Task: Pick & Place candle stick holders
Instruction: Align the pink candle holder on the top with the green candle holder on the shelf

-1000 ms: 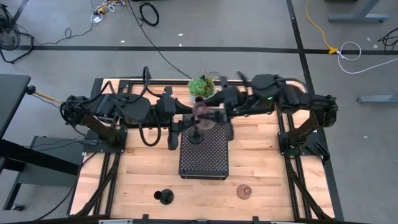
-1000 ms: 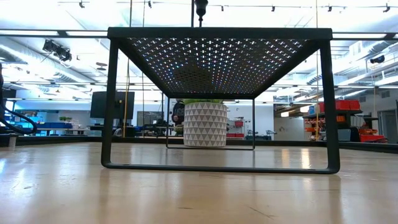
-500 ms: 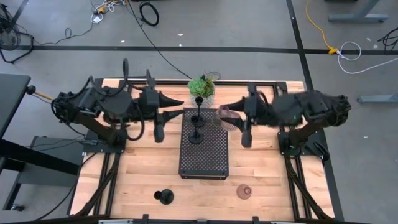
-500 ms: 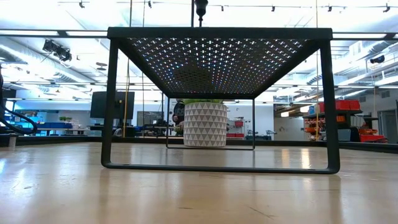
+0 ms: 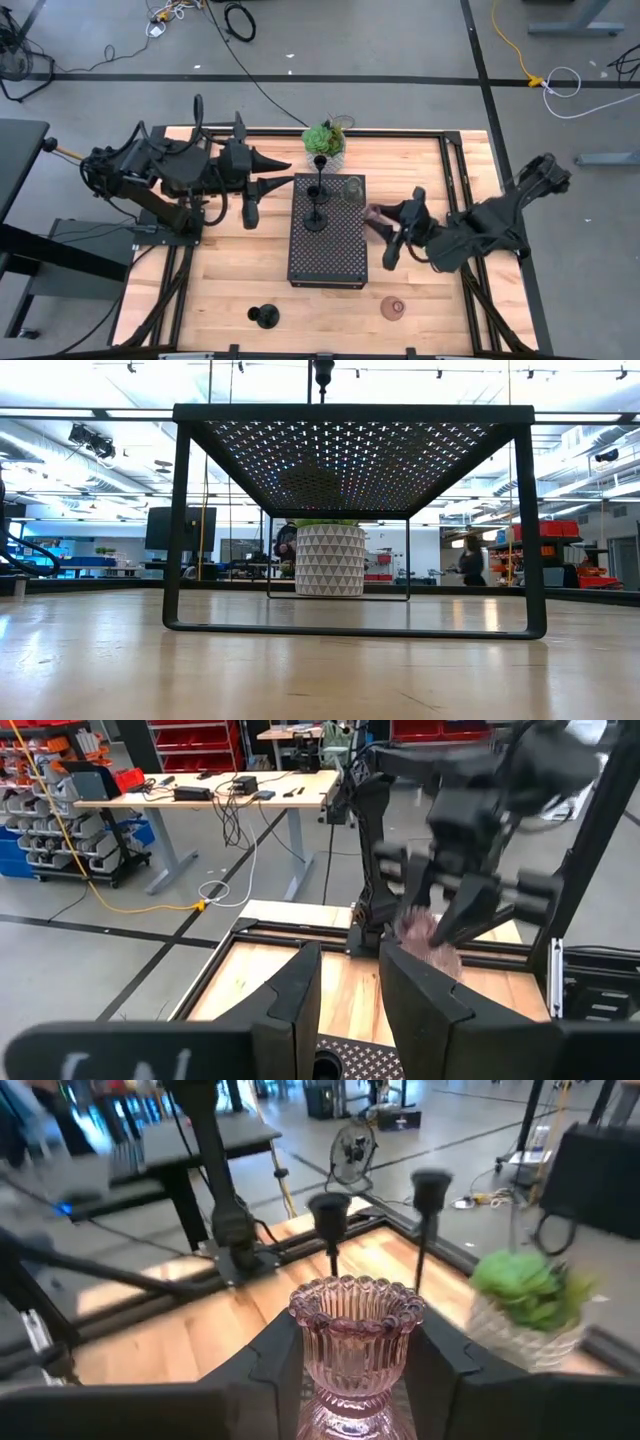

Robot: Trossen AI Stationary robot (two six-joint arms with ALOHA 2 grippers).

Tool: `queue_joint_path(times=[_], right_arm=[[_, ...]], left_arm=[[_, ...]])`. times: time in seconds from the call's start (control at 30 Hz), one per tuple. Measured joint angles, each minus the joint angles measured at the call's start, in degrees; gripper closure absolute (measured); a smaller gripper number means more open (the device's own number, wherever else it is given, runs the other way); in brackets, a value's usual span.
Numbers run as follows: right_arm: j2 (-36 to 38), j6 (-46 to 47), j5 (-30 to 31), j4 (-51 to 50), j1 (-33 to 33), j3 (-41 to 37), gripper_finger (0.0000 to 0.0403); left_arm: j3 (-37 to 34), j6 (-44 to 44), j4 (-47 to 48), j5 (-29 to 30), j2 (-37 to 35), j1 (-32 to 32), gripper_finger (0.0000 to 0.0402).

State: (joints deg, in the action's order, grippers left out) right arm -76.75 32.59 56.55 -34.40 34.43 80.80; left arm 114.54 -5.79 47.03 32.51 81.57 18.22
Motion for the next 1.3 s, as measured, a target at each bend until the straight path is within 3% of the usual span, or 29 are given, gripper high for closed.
queue_joint_path(times=[0.2,0.4,0.5,0.8,1.1,1.3], right_arm=[[4.95,-4.52,-1.05,28.03,-1.50,-20.79,0.0282],[6.34,-12.07,-8.25,56.53,-6.23,-37.00,0.0282],[6.40,-14.63,-13.26,64.90,-9.66,-41.59,0.0282],[5.97,-14.77,-24.83,66.48,-17.78,-45.40,0.0282],[2.54,-14.39,-30.37,66.34,-22.36,-45.40,0.0282],[0.72,-13.61,-30.54,66.23,-22.50,-45.40,0.0282]], left_arm=[[0.00,-0.01,0.04,0.00,0.01,0.00,0.0294],[0.00,-0.09,0.12,-1.25,0.01,0.00,0.0294],[0.00,-0.08,0.14,-1.25,0.06,0.00,0.0294],[0.00,-0.08,0.21,-1.31,0.08,0.00,0.0294],[0.00,-0.08,0.23,-1.31,0.10,0.00,0.0294],[0.00,-0.08,0.23,-1.31,0.10,0.00,0.0294]])
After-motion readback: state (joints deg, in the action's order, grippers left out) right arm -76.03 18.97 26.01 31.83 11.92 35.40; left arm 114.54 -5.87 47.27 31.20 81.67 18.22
